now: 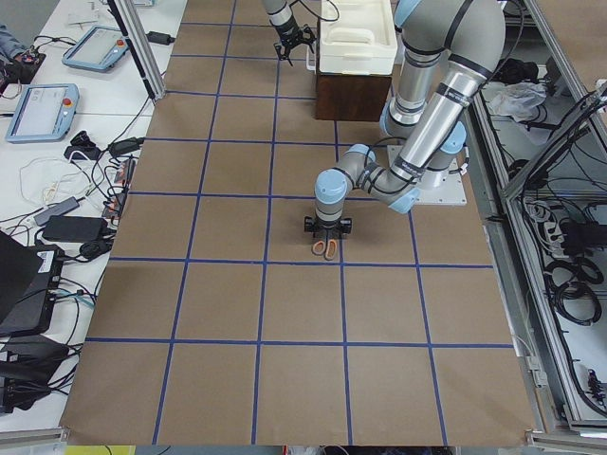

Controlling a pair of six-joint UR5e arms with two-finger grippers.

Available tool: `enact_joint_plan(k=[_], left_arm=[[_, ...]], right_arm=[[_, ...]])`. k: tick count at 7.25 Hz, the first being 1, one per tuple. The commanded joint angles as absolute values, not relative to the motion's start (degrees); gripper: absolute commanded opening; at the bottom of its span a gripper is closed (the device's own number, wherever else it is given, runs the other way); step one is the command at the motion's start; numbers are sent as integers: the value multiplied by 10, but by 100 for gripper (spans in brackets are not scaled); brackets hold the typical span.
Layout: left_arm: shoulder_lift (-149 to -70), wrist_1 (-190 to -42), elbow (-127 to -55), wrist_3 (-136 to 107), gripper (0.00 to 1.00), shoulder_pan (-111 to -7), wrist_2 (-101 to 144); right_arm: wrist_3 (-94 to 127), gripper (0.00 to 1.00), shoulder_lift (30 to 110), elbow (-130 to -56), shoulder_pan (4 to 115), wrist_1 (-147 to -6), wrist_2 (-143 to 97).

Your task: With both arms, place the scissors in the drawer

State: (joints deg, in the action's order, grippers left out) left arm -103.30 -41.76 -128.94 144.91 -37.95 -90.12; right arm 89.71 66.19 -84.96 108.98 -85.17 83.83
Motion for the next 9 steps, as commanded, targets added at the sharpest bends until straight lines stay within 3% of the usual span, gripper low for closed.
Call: enact_joint_plan(k=[1, 2, 3, 8, 9], left_arm=[[-1035, -409, -1290, 1460, 56, -379, -895], [-1035, -409, -1290, 1459, 15, -379, -895], [-1036, -409, -1289, 1457, 0, -379, -896], [-1035, -410, -1281, 1453, 0, -380, -896], [-1039, -410, -1281, 1455, 33, -380, -897]], right_arm=[[896, 100, 654, -854, 1090, -845, 838], [896, 100, 654, -854, 1090, -845, 838], [896, 100, 654, -854, 1090, -846, 839], [897, 100, 650, -847, 1087, -853, 839], [897, 100, 647, -848, 1087, -853, 838]])
